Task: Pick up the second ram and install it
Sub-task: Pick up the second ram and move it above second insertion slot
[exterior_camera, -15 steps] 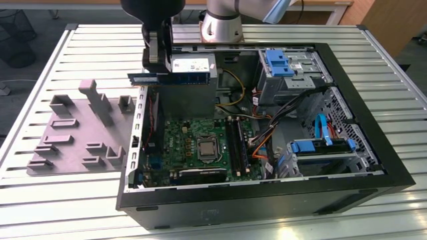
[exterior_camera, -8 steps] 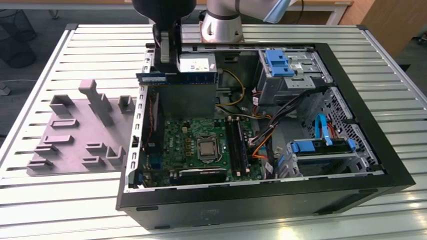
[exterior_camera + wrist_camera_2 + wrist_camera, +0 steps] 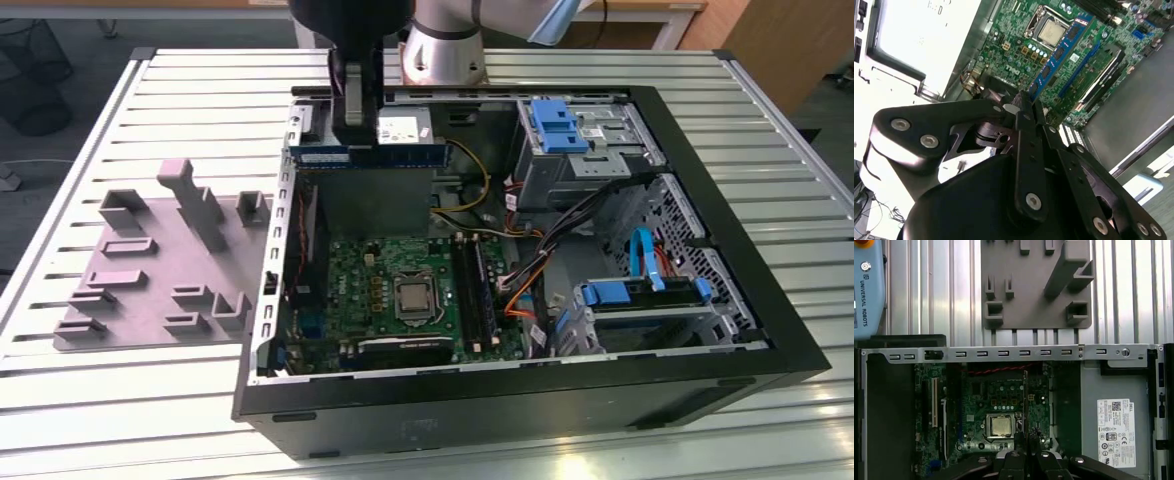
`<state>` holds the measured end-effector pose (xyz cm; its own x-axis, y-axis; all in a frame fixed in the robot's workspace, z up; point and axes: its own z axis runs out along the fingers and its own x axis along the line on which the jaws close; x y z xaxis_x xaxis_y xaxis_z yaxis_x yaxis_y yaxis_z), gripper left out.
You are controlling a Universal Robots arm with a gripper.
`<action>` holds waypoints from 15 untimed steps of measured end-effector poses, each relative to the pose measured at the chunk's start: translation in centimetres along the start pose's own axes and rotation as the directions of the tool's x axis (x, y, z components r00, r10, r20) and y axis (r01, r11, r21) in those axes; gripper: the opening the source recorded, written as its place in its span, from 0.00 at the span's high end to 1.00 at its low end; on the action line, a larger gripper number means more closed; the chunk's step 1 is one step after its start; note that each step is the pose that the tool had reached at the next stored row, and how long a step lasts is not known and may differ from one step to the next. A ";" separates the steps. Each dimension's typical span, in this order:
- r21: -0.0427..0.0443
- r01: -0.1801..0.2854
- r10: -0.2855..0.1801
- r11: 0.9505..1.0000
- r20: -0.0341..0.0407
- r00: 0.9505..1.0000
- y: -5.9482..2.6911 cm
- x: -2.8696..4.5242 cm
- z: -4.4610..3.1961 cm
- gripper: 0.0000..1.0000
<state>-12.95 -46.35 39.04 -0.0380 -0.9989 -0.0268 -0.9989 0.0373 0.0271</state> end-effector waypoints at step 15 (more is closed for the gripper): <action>0.000 0.000 0.000 1.000 0.000 1.000 -1.79 -0.07 -0.03 0.86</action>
<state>-11.16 -46.35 39.03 -0.0380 -0.9989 -0.0267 -0.9989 0.0373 0.0271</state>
